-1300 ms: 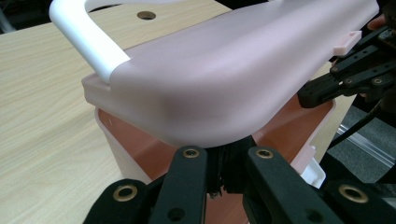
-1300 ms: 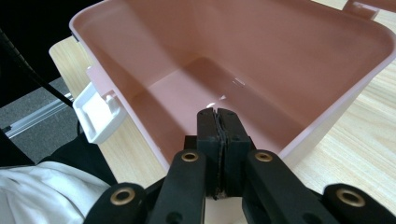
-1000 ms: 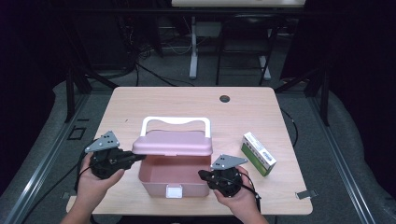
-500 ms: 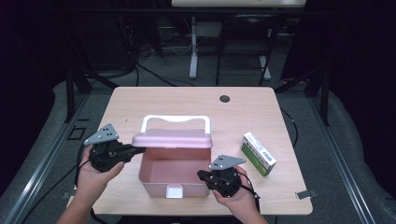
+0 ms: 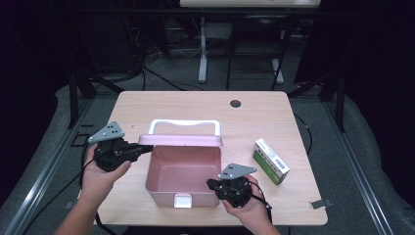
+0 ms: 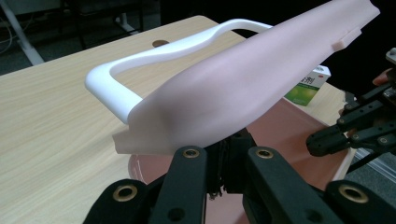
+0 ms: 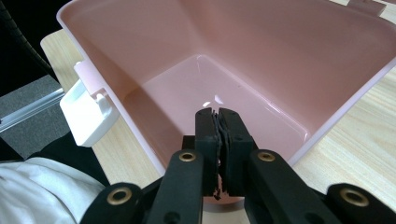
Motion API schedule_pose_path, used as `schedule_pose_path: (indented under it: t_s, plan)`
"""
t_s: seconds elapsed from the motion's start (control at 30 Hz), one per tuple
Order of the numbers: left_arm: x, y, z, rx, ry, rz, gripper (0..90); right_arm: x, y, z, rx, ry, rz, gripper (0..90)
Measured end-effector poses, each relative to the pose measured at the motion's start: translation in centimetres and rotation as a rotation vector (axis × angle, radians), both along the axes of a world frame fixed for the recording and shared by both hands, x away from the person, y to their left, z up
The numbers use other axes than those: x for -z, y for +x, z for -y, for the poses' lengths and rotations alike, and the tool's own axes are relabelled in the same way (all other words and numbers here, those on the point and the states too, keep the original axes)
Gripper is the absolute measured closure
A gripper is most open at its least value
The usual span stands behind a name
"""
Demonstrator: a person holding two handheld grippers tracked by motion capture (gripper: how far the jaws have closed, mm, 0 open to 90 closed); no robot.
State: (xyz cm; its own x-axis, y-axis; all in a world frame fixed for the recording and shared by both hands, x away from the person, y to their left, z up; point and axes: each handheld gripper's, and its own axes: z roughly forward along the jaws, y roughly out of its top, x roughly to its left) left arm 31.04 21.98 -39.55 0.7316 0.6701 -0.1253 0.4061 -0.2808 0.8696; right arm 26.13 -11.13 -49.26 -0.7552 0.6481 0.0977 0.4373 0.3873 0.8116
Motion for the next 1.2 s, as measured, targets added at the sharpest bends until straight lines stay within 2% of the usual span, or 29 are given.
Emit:
schedule_pose_path:
  t_s: [0.23,0.6,0.87,1.2]
  plan:
    - [-0.2,0.9,0.0,-0.02,-0.005,0.003,88.4,0.0,0.0,0.0,0.001,0.004,0.001,87.1]
    - [0.4,2.2,-0.1,-0.054,-0.02,-0.005,87.5,0.1,0.0,0.1,0.003,0.012,-0.001,87.0]
    - [1.0,2.7,0.0,-0.071,-0.007,-0.002,87.4,0.1,0.0,0.1,0.001,0.014,0.0,86.6]
    - [1.8,3.5,-0.2,-0.091,-0.004,-0.023,87.4,0.1,0.0,0.1,0.0,0.015,0.001,86.3]
